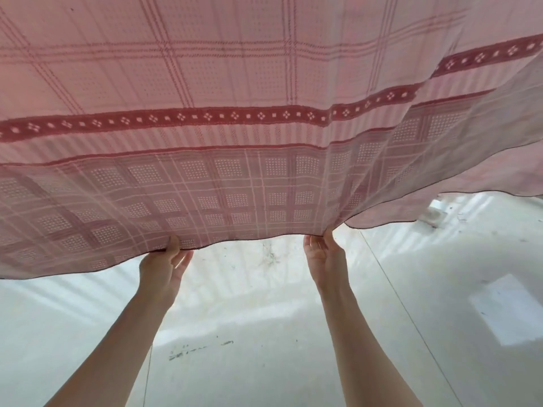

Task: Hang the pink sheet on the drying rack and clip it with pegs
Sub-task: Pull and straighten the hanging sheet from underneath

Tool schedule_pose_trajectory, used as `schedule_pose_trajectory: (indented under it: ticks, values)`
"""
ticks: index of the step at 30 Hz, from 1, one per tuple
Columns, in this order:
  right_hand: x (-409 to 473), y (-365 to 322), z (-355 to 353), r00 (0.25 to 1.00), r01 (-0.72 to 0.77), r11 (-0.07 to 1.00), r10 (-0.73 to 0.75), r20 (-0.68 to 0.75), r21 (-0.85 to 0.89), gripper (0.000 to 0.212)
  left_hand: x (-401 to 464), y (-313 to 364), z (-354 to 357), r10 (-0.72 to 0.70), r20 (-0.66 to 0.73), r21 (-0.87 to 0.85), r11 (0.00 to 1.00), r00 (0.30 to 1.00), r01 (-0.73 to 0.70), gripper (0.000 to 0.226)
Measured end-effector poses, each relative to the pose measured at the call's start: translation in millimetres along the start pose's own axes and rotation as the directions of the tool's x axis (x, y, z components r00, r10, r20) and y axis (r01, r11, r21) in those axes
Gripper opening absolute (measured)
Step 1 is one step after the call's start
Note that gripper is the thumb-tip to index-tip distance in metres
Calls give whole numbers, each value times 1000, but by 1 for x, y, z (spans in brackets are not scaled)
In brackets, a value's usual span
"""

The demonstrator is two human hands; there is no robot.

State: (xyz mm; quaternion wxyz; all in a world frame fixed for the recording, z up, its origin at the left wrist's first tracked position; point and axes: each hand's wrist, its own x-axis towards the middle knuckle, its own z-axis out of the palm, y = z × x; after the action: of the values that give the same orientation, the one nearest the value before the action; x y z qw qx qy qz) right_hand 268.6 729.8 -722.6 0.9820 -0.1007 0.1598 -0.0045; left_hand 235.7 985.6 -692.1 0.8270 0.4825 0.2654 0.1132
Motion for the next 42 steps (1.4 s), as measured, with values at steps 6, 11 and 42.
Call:
schedule_pose_trajectory:
  ticks: [6,11,42]
  values:
    - [-8,1,4,1000,-7,1000,6,-30,-25,14,-3,-3,-4,-12,-27,-39,999,1000,11,14]
    - [-14,-5,6,1000,-9,992,9,3,-126,14,-9,-3,15,-101,44,-327,938,994,110,9]
    - [-8,-118,21,1000,-23,909,14,-25,-417,42,-51,-64,92,-109,164,-82,989,980,124,15]
